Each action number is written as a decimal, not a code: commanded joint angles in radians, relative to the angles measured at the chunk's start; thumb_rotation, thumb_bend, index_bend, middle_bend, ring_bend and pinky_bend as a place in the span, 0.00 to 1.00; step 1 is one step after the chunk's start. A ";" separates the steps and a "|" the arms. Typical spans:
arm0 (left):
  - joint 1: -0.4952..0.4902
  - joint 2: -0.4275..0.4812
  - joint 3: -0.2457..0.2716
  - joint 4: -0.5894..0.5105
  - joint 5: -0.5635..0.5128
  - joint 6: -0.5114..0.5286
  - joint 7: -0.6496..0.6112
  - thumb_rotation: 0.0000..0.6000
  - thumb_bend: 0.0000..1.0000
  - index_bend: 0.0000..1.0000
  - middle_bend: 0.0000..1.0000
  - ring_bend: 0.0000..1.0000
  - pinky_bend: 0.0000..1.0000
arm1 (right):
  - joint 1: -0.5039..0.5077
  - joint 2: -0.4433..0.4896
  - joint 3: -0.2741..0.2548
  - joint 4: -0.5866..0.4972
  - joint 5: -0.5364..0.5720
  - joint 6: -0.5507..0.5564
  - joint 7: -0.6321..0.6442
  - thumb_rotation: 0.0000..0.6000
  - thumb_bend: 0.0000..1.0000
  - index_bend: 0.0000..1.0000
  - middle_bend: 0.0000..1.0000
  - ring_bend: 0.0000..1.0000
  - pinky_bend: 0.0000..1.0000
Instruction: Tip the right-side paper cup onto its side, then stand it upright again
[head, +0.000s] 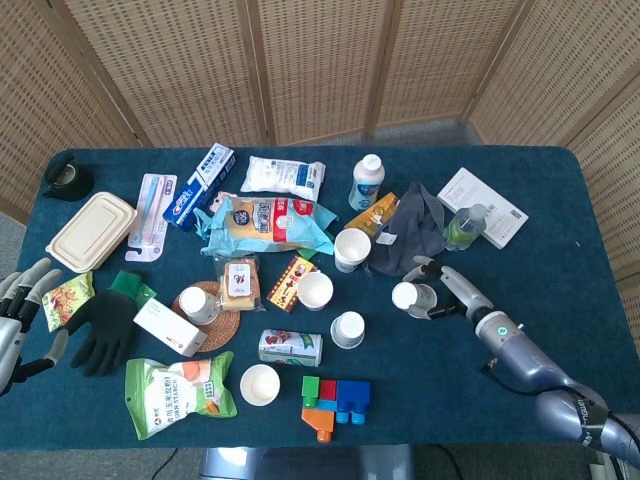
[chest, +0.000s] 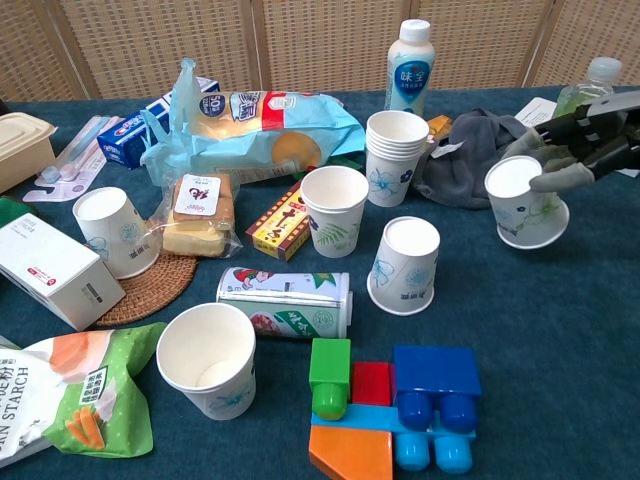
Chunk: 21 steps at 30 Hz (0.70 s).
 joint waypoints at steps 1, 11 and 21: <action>0.000 0.001 0.000 -0.003 0.000 0.000 0.003 1.00 0.51 0.00 0.00 0.00 0.03 | -0.022 -0.013 0.020 0.042 -0.078 -0.034 0.089 1.00 0.36 0.41 0.00 0.00 0.00; 0.005 0.006 0.003 -0.016 0.004 0.005 0.018 1.00 0.51 0.00 0.00 0.00 0.03 | -0.031 -0.046 0.000 0.127 -0.255 -0.042 0.306 1.00 0.35 0.38 0.00 0.00 0.00; 0.006 0.009 0.005 -0.032 0.016 0.009 0.035 1.00 0.51 0.00 0.00 0.00 0.02 | -0.011 -0.043 -0.101 0.214 -0.450 0.048 0.525 1.00 0.43 0.20 0.00 0.00 0.00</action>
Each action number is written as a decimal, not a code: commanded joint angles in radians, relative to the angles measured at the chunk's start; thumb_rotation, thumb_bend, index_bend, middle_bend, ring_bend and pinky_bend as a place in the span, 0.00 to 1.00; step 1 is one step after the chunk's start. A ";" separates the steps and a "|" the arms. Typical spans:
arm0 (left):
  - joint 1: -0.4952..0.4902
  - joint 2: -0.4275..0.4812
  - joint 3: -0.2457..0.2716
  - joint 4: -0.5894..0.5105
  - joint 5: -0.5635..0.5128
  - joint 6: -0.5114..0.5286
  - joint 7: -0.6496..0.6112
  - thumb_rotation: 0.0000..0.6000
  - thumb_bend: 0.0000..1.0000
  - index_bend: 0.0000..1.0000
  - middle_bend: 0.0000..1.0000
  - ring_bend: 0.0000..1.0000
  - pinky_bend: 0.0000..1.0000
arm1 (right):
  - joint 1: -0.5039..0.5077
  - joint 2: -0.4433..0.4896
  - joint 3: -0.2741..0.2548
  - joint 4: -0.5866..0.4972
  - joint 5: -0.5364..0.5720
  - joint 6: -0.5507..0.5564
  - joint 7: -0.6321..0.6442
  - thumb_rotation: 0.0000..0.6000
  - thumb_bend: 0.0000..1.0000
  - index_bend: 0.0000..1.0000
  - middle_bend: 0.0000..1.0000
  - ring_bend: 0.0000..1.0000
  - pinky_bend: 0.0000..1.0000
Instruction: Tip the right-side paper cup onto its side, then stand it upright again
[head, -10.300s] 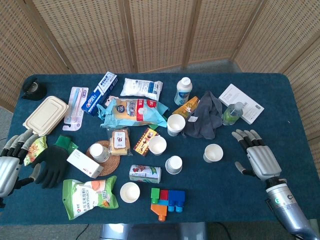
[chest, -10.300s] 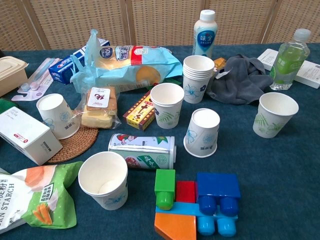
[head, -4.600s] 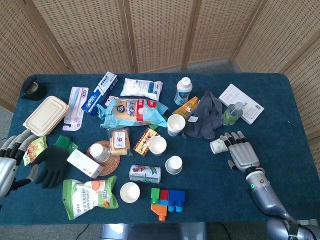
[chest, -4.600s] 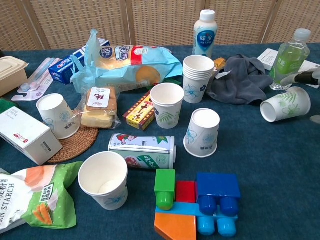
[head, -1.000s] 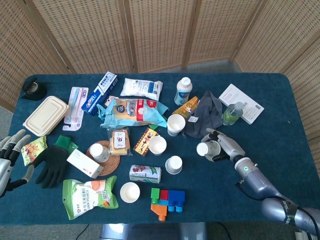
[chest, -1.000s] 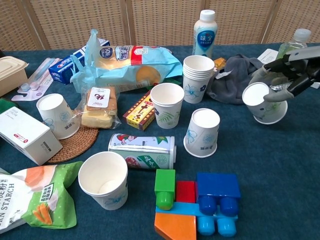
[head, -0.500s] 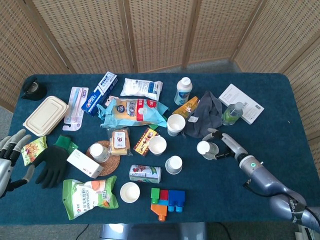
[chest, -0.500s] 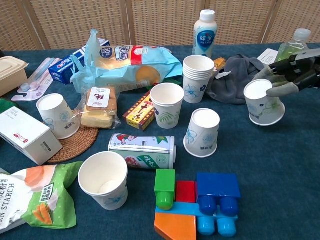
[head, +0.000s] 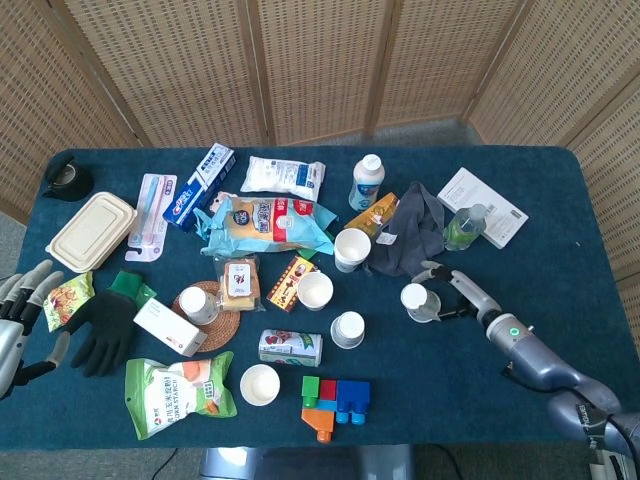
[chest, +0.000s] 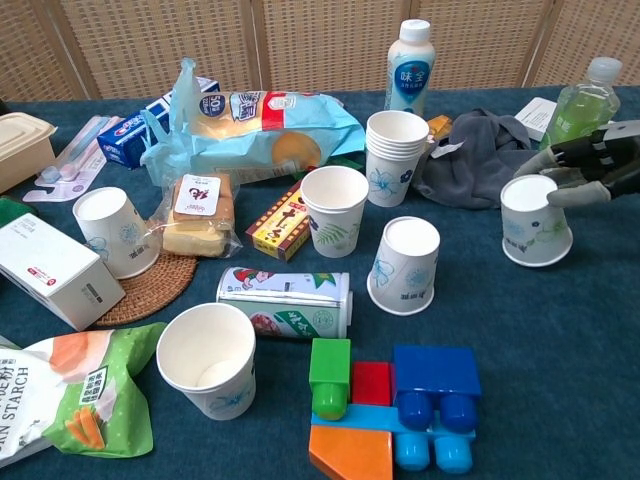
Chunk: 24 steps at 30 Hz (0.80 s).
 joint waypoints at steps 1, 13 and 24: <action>-0.001 0.000 -0.001 -0.002 0.002 0.000 0.002 1.00 0.51 0.00 0.00 0.00 0.02 | 0.012 0.007 -0.050 0.035 -0.068 0.056 0.082 1.00 0.43 0.18 0.00 0.00 0.00; 0.000 -0.001 0.001 0.000 0.003 -0.001 0.000 1.00 0.51 0.00 0.00 0.00 0.02 | 0.033 0.085 -0.149 0.035 -0.145 0.219 0.143 1.00 0.48 0.09 0.00 0.00 0.00; 0.003 -0.010 0.007 0.010 -0.009 -0.012 0.002 1.00 0.51 0.00 0.00 0.00 0.02 | -0.052 0.194 -0.112 -0.162 0.051 0.382 -0.271 1.00 0.49 0.12 0.00 0.00 0.00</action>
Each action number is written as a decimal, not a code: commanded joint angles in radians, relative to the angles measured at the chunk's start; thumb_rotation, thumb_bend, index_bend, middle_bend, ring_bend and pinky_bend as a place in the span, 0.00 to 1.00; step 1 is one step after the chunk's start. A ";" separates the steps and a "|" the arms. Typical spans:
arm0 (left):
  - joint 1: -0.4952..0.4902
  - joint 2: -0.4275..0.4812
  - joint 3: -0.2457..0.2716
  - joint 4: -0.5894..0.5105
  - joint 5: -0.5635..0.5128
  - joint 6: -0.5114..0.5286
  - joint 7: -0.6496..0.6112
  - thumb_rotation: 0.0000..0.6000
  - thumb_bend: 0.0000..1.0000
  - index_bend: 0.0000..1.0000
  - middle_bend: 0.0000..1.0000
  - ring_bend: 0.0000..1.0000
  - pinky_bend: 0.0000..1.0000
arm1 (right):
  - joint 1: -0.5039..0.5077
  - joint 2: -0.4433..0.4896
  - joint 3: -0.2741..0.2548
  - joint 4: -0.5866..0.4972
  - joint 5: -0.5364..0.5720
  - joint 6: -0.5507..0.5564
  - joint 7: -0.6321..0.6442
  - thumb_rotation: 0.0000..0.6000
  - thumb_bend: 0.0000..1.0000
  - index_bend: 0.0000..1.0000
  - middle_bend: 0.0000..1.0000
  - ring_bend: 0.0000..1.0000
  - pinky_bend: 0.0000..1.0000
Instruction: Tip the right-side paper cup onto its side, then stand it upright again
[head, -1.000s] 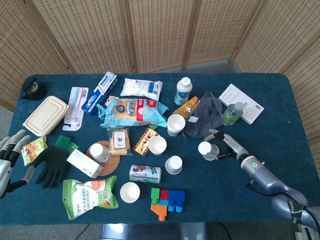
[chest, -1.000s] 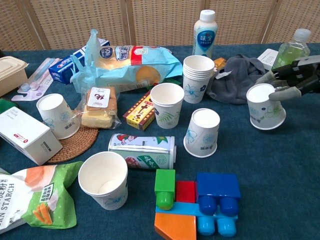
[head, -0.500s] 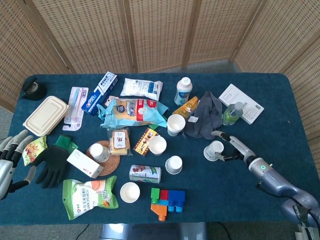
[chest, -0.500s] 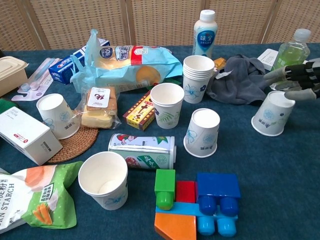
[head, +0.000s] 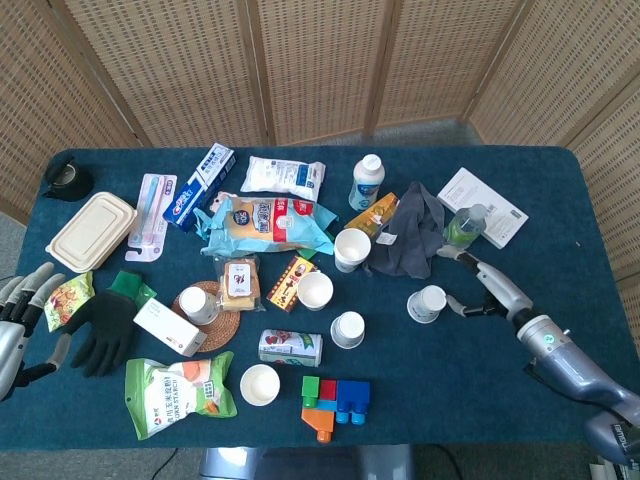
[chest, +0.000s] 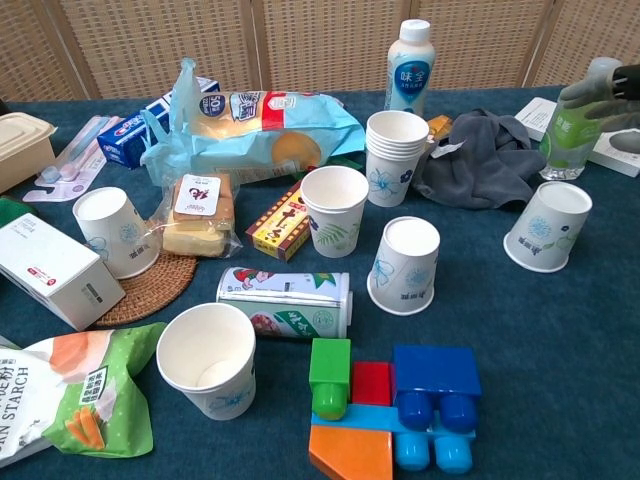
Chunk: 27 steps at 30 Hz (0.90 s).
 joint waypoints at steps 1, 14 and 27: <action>0.000 -0.004 0.001 0.002 -0.001 -0.002 0.001 1.00 0.51 0.00 0.00 0.00 0.02 | -0.055 0.049 0.017 -0.106 0.110 0.097 -0.245 1.00 0.49 0.12 0.00 0.00 0.00; 0.002 -0.048 0.017 0.008 0.001 -0.021 0.028 1.00 0.51 0.00 0.00 0.00 0.00 | -0.208 -0.006 -0.007 -0.199 0.196 0.446 -0.845 1.00 0.50 0.13 0.00 0.00 0.00; -0.014 -0.094 0.011 0.024 -0.036 -0.065 0.055 1.00 0.51 0.00 0.00 0.00 0.00 | -0.330 -0.038 -0.053 -0.221 0.203 0.610 -1.040 1.00 0.51 0.13 0.00 0.00 0.00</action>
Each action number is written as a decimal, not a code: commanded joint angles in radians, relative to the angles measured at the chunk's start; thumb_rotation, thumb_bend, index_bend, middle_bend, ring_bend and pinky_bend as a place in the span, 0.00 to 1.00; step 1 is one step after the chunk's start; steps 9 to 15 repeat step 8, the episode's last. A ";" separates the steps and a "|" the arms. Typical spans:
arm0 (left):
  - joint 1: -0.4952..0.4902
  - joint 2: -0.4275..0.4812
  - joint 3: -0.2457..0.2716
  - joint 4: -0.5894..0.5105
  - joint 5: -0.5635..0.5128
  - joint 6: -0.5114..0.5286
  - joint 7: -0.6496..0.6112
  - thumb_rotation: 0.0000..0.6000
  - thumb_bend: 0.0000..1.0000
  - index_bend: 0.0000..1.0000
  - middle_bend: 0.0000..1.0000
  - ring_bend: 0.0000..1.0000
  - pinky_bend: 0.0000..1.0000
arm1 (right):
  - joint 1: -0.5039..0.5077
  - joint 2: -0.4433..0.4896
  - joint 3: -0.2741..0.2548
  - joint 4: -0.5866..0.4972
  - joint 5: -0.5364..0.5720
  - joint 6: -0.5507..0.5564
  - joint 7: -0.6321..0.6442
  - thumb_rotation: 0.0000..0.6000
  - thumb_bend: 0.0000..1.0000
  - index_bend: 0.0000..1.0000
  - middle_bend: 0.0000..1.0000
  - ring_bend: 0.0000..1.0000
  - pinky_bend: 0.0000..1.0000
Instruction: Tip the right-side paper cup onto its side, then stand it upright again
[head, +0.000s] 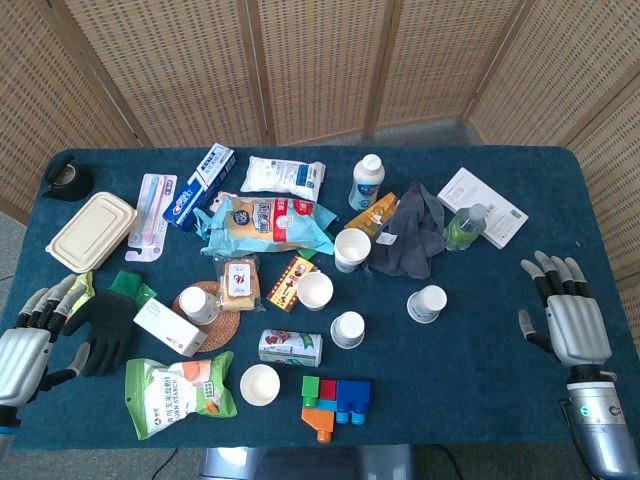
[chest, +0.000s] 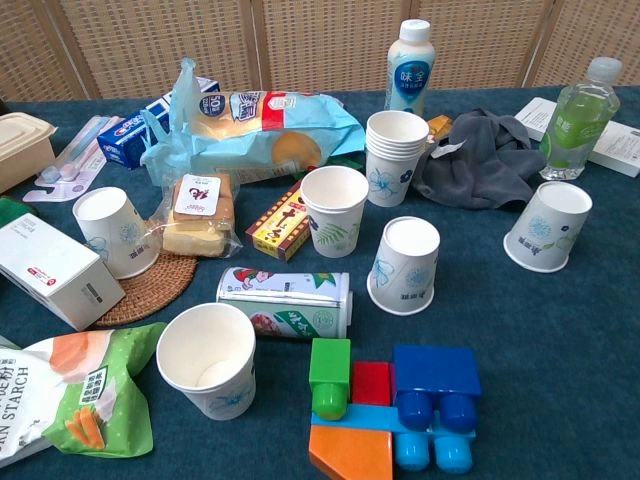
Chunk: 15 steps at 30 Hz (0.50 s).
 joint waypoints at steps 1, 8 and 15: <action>-0.006 -0.007 -0.005 0.001 -0.008 -0.007 0.003 1.00 0.51 0.00 0.00 0.00 0.00 | -0.012 0.000 -0.006 -0.005 0.000 0.009 -0.004 1.00 0.51 0.13 0.00 0.00 0.00; -0.017 -0.017 -0.011 0.005 -0.017 -0.022 0.008 1.00 0.51 0.00 0.00 0.00 0.00 | -0.027 0.001 -0.006 -0.016 -0.004 0.011 -0.010 1.00 0.51 0.13 0.00 0.00 0.00; -0.017 -0.017 -0.011 0.005 -0.017 -0.022 0.008 1.00 0.51 0.00 0.00 0.00 0.00 | -0.027 0.001 -0.006 -0.016 -0.004 0.011 -0.010 1.00 0.51 0.13 0.00 0.00 0.00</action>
